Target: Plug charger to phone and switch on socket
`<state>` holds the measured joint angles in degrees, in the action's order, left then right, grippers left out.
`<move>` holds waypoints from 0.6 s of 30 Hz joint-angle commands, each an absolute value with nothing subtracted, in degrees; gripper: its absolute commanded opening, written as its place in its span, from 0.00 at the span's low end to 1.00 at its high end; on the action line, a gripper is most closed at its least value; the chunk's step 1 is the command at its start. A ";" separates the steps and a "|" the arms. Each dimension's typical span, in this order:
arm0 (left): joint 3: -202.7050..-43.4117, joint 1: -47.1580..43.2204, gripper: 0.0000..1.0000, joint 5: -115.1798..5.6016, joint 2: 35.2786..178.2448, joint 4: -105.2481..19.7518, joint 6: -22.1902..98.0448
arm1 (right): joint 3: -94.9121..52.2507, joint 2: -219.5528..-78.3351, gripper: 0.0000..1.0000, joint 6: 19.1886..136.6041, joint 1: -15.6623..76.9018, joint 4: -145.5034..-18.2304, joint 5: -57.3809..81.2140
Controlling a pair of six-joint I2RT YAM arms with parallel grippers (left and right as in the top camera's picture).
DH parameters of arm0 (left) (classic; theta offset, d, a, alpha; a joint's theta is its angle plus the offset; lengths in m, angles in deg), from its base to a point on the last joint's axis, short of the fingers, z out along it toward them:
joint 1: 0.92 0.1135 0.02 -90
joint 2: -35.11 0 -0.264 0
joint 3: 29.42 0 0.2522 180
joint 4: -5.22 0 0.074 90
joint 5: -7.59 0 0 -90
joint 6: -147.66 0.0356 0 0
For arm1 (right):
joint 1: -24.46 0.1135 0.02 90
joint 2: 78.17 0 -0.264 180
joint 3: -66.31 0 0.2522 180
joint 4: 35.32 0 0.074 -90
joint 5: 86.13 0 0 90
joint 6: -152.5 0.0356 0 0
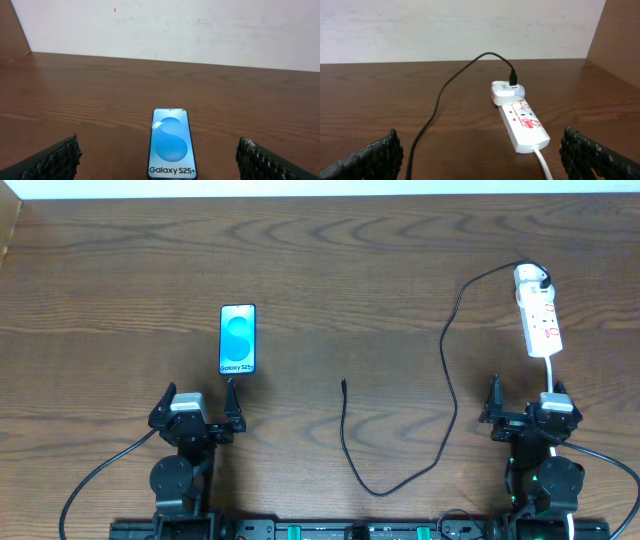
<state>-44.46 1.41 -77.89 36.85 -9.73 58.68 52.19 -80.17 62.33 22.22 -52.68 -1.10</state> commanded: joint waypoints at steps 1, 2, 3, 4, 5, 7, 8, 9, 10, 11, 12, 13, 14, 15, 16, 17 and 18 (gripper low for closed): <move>-48.33 1.65 0.98 -76.89 36.98 -10.26 57.37 | 52.23 -80.11 0.99 63.32 22.04 -52.76 -1.78; -49.66 1.63 0.98 -76.86 37.40 -11.31 57.37 | 52.23 -80.11 0.99 63.32 22.04 -52.76 -1.78; -51.17 1.65 0.98 -76.89 37.99 -12.75 57.37 | 52.23 -80.11 0.99 63.32 22.04 -52.76 -1.78; -53.07 1.65 0.98 -76.91 38.88 -14.35 57.39 | 52.23 -80.11 0.99 63.32 22.04 -52.76 -1.78; -54.82 1.65 0.98 -76.93 39.91 -15.66 57.39 | 52.23 -80.11 0.99 63.32 22.04 -52.76 -1.78; -58.49 1.65 0.98 -76.89 42.69 -17.80 57.39 | 52.23 -80.11 0.99 63.32 22.04 -52.76 -1.78; -60.48 1.65 0.98 -76.91 44.37 -18.87 57.37 | 52.23 -80.11 0.99 63.32 22.04 -52.76 -1.78; -62.89 1.65 0.98 -76.91 46.47 -20.05 57.37 | 52.23 -80.11 0.99 63.32 22.04 -52.76 -1.78; -65.01 1.65 0.98 -76.89 48.37 -21.06 57.37 | 52.23 -80.11 0.99 63.32 22.04 -52.76 -1.78; -67.21 1.63 0.98 -76.89 50.38 -22.13 57.35 | 52.23 -80.11 0.99 63.32 22.04 -52.76 -1.80; -69.51 1.65 0.99 -76.91 52.46 -23.24 57.35 | 52.23 -80.11 0.99 63.32 22.04 -52.76 -1.78; -72.20 1.65 0.98 -76.89 54.97 -24.49 57.35 | 52.23 -80.11 0.99 63.32 22.04 -52.76 -1.80; -74.58 1.65 0.99 -76.89 57.20 -25.56 57.33 | 52.23 -80.11 0.99 63.32 22.04 -52.76 -1.78; -76.96 1.63 0.98 -76.89 59.50 -26.69 57.33 | 52.23 -80.11 0.99 63.32 22.04 -52.76 -1.78; -79.45 1.65 0.98 -76.89 61.86 -27.96 57.33 | 52.23 -80.11 0.99 63.32 22.04 -52.76 -1.78; -81.97 1.63 0.98 -76.89 64.24 -29.34 57.28 | 52.23 -80.11 0.99 63.32 22.04 -52.76 -1.78; -84.94 1.65 0.98 -76.91 67.04 -31.13 56.78 | 52.23 -80.11 0.99 63.32 22.04 -52.76 -1.78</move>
<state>-78.84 1.41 -77.56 62.18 -29.23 57.57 52.19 -80.17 62.33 22.22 -52.63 -1.14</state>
